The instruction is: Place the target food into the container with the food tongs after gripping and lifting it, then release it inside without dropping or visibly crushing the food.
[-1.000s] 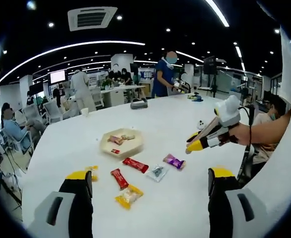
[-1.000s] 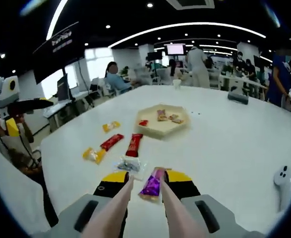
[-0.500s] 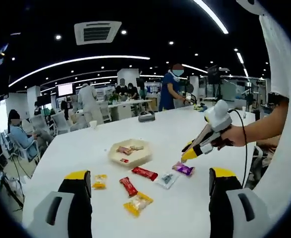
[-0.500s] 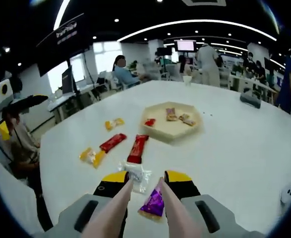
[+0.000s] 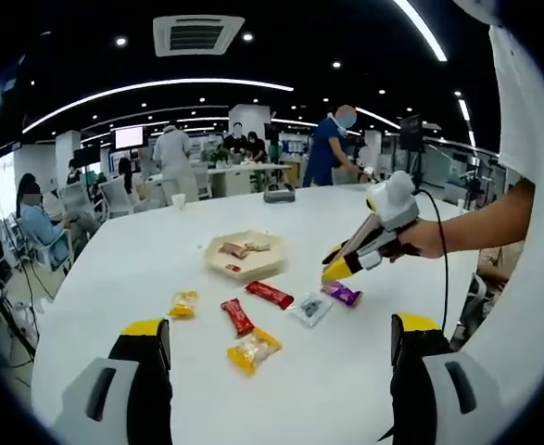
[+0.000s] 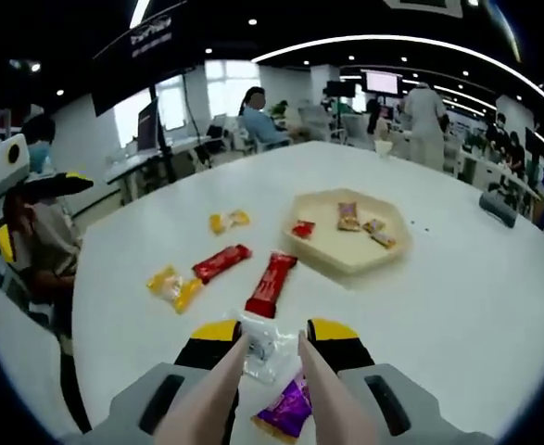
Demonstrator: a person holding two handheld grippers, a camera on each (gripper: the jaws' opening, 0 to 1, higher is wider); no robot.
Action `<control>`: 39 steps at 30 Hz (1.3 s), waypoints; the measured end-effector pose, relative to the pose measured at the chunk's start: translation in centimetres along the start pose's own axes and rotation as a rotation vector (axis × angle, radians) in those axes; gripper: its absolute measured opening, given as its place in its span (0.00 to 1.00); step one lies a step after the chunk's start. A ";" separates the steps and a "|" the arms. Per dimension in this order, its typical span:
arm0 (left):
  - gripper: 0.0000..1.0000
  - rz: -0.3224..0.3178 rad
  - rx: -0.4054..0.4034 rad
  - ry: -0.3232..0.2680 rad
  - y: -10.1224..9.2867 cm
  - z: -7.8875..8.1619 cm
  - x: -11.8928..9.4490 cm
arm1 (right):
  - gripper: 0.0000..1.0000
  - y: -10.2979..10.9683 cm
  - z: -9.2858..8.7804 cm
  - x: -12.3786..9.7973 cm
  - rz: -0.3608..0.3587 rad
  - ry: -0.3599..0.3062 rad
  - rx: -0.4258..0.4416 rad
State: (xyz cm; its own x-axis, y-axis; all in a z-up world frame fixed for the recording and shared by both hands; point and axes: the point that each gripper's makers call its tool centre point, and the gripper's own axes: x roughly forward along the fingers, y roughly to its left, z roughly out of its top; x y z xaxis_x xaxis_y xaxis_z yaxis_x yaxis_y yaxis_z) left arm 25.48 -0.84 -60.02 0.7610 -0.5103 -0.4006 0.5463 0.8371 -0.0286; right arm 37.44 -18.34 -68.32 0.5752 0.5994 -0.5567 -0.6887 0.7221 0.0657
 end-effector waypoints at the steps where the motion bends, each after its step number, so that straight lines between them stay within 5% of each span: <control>1: 0.99 0.016 -0.005 0.037 0.2 -0.4 -0.1 | 0.28 -0.2 -0.2 -0.1 -0.010 0.005 0.012; 4: 0.99 0.030 -0.014 0.025 0.5 -0.2 -0.3 | 0.28 -1.1 -1.7 -0.4 -0.045 0.030 0.040; 7: 1.00 0.048 -0.109 0.006 0.5 -0.3 -0.3 | 0.27 -2.5 -3.5 -0.7 -0.140 0.077 0.074; 11: 1.00 0.053 -0.091 -0.019 -0.2 0.3 -0.2 | 0.27 -3.3 -4.5 -1.6 -0.231 0.080 0.111; 20: 1.00 0.038 -0.082 -0.042 -0.6 1.2 -0.1 | 0.28 -2.9 -4.8 -1.1 -0.221 0.078 0.172; 24: 1.00 0.038 -0.072 -0.006 -0.4 1.3 0.0 | 0.28 -3.2 -4.6 -1.2 -0.229 0.065 0.201; 39: 1.00 0.023 0.043 -0.112 0.4 3.9 0.5 | 0.28 -3.2 -4.4 -1.6 -0.224 0.047 0.197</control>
State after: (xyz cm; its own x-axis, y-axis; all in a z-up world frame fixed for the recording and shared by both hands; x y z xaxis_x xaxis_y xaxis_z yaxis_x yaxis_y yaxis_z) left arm 27.42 -1.54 -56.66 0.8063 -0.5120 -0.2962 0.5410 0.8408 0.0194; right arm 36.77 -23.10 -71.35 0.6788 0.4044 -0.6129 -0.4456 0.8903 0.0939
